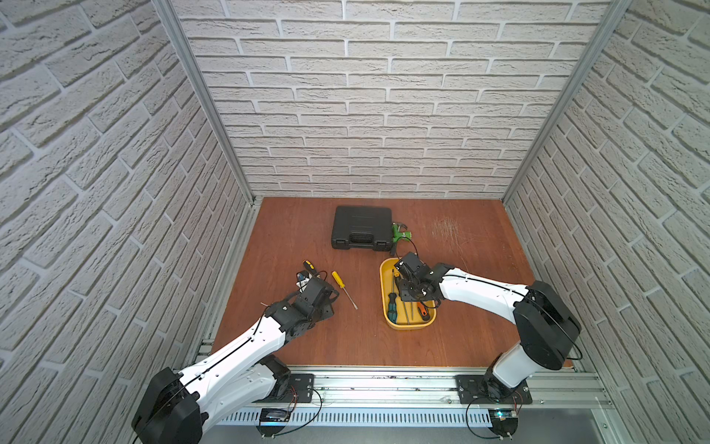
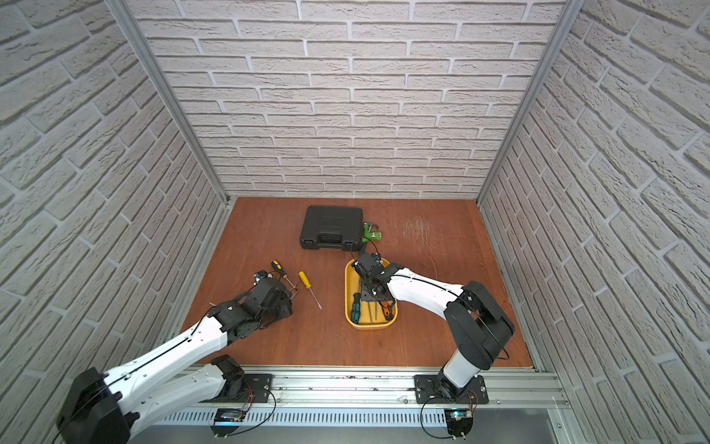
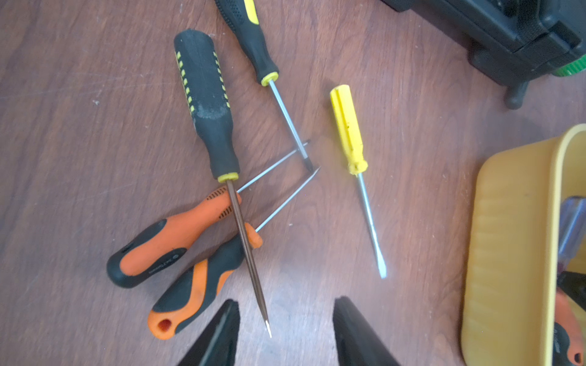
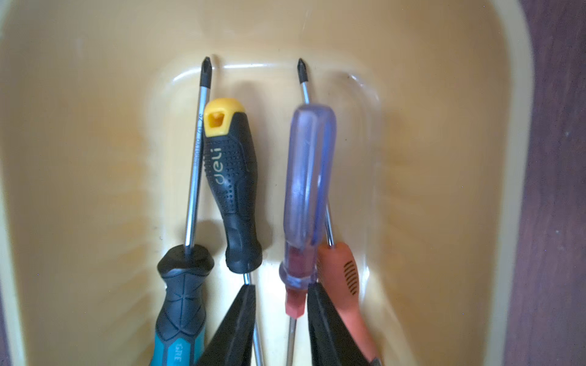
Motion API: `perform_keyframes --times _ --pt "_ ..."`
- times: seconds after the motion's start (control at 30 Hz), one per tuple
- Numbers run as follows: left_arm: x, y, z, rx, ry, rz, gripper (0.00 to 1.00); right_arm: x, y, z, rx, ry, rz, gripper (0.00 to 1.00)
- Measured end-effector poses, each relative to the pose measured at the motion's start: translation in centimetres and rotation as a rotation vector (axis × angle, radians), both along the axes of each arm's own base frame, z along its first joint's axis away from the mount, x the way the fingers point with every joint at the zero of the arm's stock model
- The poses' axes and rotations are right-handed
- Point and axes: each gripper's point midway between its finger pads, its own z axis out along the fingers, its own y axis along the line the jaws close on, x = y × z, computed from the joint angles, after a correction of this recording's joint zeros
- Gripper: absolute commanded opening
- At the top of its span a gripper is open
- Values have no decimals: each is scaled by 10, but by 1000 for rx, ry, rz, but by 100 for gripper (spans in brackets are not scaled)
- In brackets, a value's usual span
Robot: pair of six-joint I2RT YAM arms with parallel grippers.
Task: Put the screwdriver on the desktop into the storage box
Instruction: Place the screwdriver in the storage box.
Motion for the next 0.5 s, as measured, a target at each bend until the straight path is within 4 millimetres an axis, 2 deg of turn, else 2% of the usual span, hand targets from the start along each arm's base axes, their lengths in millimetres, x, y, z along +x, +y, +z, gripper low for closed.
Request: perform_keyframes --times 0.13,0.23,0.5 --pt "0 0 0 0 0 0 53 0 0 10 15 -22 2 34" --pt "0 1 0 2 0 1 53 0 1 29 50 -66 7 32" --pt "1 13 1 41 25 20 54 -18 11 116 224 -274 72 27"
